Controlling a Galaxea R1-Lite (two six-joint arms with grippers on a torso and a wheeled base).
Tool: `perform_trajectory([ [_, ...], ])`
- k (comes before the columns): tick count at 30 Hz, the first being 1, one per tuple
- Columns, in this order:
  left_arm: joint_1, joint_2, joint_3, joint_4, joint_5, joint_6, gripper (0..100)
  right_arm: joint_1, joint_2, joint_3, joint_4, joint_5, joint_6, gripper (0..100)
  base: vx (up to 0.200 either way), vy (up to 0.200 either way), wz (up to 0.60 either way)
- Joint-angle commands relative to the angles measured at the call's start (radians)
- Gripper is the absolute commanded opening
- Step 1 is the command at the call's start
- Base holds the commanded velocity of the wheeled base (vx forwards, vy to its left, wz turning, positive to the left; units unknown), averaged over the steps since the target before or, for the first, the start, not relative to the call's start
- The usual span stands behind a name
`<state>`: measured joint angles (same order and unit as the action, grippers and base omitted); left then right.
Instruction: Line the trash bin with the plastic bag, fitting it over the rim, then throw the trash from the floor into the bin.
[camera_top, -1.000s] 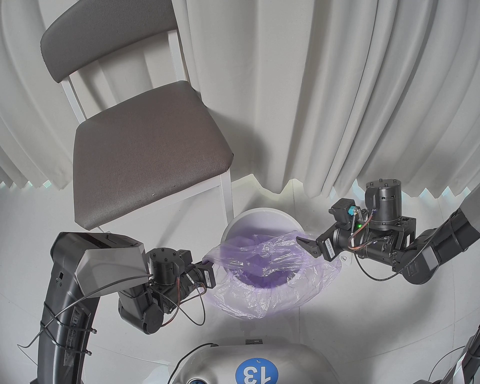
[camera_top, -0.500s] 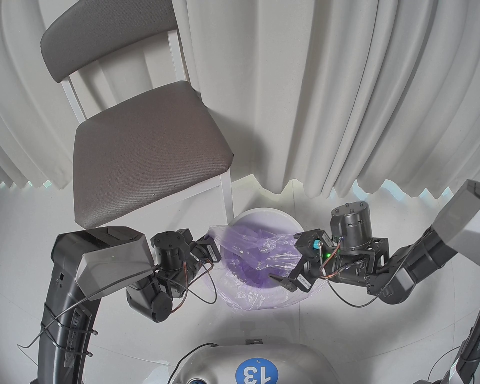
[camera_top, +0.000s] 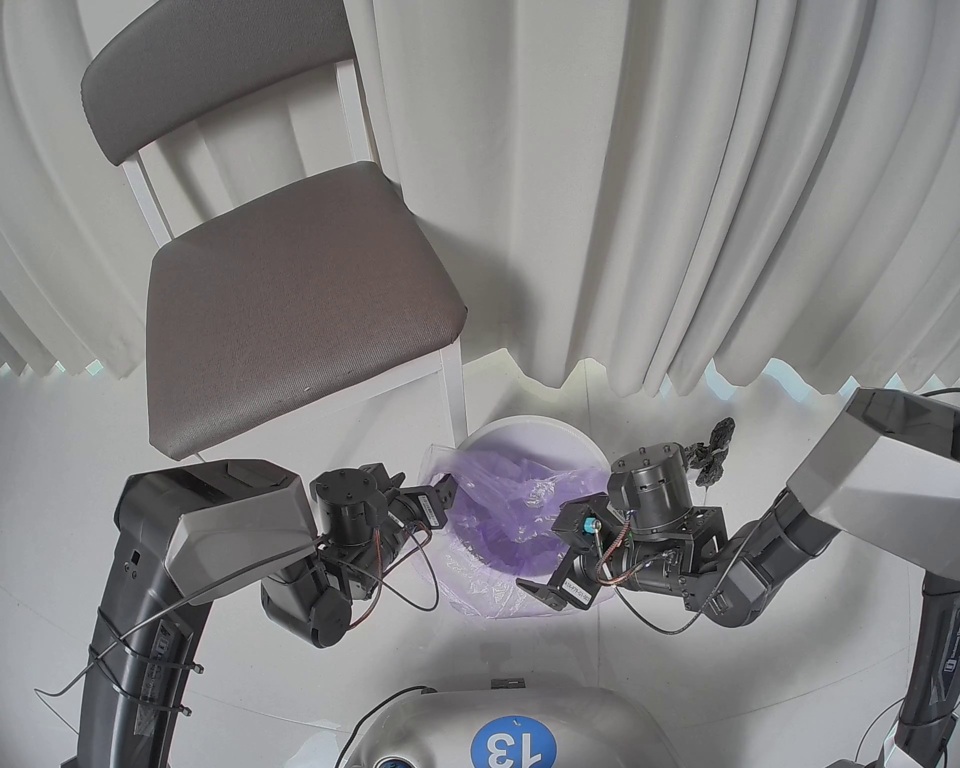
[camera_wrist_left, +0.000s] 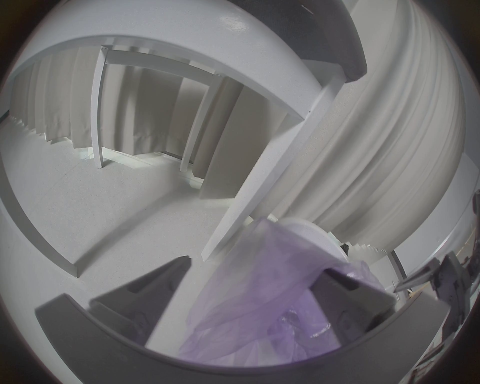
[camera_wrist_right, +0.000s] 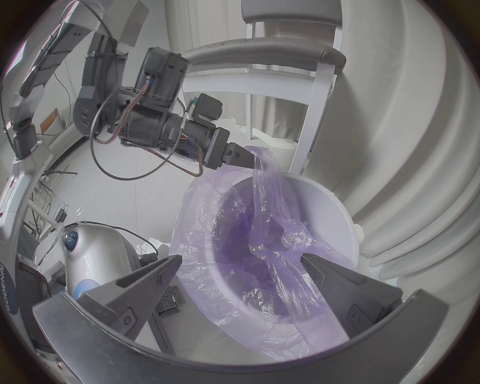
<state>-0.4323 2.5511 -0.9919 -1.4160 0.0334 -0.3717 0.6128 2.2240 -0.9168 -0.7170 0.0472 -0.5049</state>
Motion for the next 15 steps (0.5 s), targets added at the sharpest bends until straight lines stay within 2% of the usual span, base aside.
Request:
perform_trajectory([
  [1, 0.035, -0.061, 0.075, -0.005, -0.055, 0.007, 100, -0.038, 0.057, -0.042, -0.018, -0.001, -0.057, 100, 0.000, 0.000, 0.00],
  [6, 0.070, -0.098, 0.139, -0.001, -0.138, 0.036, 100, -0.074, 0.065, -0.066, -0.030, -0.013, -0.170, 100, 0.000, 0.000, 0.00],
  [8, 0.093, -0.103, 0.173, -0.008, -0.185, 0.091, 100, -0.107, 0.066, -0.071, -0.048, -0.046, -0.279, 100, 0.000, 0.000, 0.00],
  [11, 0.098, -0.098, 0.182, -0.026, -0.196, 0.102, 100, -0.133, 0.074, -0.071, -0.075, -0.053, -0.373, 100, 0.000, 0.000, 0.00],
  [15, 0.096, -0.092, 0.180, -0.029, -0.196, 0.103, 100, -0.133, 0.097, -0.071, -0.087, -0.055, -0.386, 100, 0.000, 0.000, 0.00],
])
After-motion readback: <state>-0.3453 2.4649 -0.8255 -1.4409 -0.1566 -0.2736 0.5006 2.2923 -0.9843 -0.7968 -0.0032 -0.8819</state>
